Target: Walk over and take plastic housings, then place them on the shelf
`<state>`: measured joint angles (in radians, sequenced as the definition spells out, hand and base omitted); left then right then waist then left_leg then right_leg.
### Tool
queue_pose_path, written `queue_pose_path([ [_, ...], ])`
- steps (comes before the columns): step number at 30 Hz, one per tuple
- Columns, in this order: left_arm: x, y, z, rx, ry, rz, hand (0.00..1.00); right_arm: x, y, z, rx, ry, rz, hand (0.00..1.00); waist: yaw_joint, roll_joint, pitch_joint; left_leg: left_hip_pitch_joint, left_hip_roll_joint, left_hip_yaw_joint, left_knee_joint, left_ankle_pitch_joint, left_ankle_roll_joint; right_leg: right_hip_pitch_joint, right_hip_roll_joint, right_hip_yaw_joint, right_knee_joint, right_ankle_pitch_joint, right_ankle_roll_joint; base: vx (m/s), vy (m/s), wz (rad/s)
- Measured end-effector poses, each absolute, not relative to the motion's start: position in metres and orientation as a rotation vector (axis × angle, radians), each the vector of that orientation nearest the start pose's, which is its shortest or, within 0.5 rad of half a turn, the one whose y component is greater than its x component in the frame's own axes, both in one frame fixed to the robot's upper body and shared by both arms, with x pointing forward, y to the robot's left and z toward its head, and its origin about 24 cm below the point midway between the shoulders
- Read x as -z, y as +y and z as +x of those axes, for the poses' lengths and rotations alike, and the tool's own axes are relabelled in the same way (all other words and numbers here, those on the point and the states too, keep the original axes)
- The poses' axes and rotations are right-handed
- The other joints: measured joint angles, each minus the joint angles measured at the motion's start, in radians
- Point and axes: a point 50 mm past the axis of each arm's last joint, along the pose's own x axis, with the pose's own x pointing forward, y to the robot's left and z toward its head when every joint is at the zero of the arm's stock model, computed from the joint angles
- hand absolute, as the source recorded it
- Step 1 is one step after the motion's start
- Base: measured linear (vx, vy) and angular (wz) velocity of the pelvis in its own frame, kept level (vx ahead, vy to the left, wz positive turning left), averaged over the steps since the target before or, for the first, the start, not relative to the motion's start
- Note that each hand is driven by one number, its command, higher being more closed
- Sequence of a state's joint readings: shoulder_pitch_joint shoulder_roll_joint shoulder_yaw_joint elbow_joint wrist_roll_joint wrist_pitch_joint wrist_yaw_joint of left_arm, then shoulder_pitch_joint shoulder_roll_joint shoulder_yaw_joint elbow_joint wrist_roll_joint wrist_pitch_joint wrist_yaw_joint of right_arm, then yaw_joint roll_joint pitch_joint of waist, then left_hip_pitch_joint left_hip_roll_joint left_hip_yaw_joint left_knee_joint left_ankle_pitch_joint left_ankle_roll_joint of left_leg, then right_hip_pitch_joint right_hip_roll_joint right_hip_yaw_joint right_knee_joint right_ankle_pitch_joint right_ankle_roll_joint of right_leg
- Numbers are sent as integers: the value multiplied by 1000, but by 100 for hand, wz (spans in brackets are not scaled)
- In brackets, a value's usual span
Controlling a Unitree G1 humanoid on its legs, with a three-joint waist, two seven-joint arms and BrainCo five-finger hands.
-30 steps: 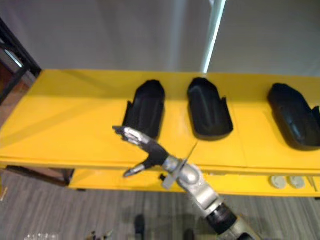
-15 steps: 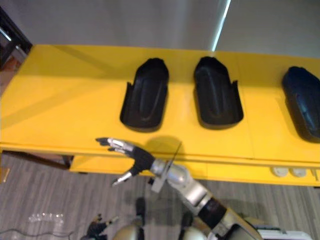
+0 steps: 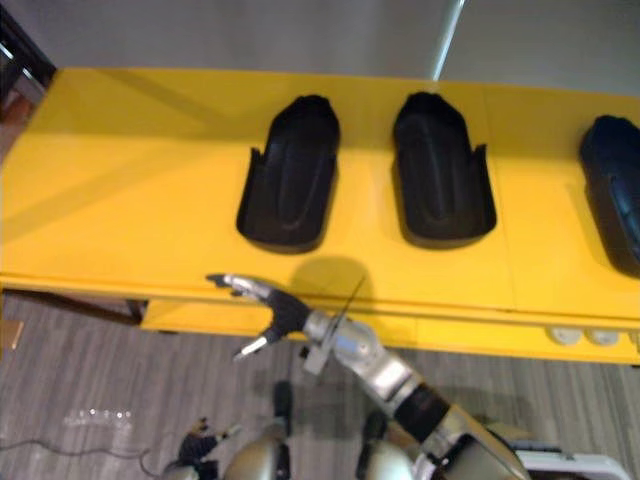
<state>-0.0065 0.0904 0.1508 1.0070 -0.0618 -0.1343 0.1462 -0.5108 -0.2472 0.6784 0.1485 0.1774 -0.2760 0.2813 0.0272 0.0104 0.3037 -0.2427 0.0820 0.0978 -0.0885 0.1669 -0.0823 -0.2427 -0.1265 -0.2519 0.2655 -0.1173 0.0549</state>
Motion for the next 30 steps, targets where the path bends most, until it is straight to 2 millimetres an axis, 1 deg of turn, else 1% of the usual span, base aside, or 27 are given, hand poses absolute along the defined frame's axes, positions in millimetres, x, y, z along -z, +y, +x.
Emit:
queue_pose_path([
  [4,137,211,148,-342,847,30,0,-119,-7,268,-1037,-462,-256,0,0,1,2,-5,1,-4,0,2,1,-3,0,-6,2,0,0,7,-5,1],
  [6,137,210,148,-342,847,30,0,-123,-9,271,-1008,-473,-244,0,1,1,2,-5,0,-5,0,3,1,-3,0,-6,2,0,0,0,0,0],
  [9,137,210,148,-341,847,30,0,-129,-24,287,-883,-479,-232,0,2,1,2,-6,0,-7,0,4,0,-3,-1,-9,3,0,0,0,0,0],
  [11,137,210,148,-341,847,30,0,-131,-29,290,-852,-482,-234,0,2,1,2,-6,0,-7,0,4,0,-3,-1,-9,3,0,0,0,0,0],
  [30,137,210,148,-341,847,30,0,-133,-28,290,-851,-491,-253,0,2,3,4,-9,1,-15,0,5,0,-2,0,-18,3,-1,-1,0,0,0],
])
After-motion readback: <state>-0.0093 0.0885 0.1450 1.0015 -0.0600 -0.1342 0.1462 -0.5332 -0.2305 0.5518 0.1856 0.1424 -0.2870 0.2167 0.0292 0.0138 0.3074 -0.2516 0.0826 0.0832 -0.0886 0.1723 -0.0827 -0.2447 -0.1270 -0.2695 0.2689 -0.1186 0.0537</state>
